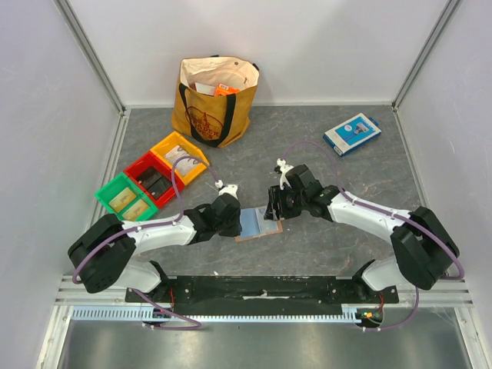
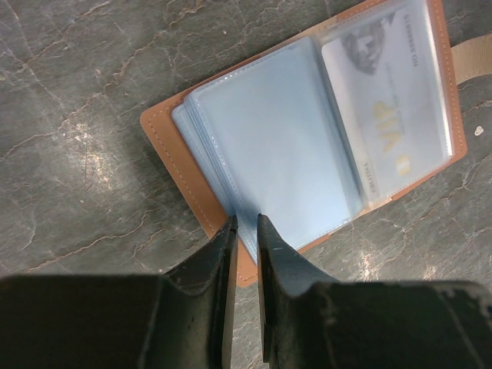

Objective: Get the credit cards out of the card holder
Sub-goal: Remove the credit card from the card holder.

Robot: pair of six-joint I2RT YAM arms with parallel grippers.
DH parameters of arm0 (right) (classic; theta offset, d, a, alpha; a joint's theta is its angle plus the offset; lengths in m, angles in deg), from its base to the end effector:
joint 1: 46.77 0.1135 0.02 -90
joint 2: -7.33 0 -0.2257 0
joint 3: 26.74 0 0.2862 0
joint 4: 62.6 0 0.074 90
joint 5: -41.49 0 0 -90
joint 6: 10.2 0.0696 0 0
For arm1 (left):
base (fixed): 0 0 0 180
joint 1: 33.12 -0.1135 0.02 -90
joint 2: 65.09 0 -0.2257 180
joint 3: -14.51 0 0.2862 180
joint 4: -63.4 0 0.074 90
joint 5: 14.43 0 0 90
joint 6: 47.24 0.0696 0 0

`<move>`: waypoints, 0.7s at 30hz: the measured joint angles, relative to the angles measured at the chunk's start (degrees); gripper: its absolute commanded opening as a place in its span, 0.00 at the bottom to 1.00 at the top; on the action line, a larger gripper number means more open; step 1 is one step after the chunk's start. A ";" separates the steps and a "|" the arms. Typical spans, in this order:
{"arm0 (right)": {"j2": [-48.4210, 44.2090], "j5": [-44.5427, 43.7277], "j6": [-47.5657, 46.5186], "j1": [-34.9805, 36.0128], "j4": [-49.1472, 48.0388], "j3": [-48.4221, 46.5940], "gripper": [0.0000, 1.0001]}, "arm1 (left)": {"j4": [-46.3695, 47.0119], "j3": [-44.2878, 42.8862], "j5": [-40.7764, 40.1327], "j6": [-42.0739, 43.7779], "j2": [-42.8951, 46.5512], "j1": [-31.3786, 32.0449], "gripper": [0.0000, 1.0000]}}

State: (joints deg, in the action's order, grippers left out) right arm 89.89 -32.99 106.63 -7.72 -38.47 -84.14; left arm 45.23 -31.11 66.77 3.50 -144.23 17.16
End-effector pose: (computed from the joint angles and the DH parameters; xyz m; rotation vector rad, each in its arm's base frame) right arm 0.2537 0.2298 0.1087 -0.4025 2.5403 0.8120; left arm 0.2028 -0.2275 0.0651 0.1750 2.5160 -0.4790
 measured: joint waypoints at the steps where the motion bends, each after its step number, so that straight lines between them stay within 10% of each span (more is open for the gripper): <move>1: -0.39 -1.36 -0.13 0.13 0.55 -0.33 0.61 | 0.00 0.00 0.00 0.00 0.00 0.00 0.22; 21: 6.75 -4.85 -1.38 0.39 2.34 -2.43 0.47 | 0.17 0.00 0.17 0.00 0.00 0.00 0.21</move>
State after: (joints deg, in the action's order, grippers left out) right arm 96.65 -37.84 105.26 -7.33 -36.13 -86.57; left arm 45.40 -31.11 66.94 3.50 -144.23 17.16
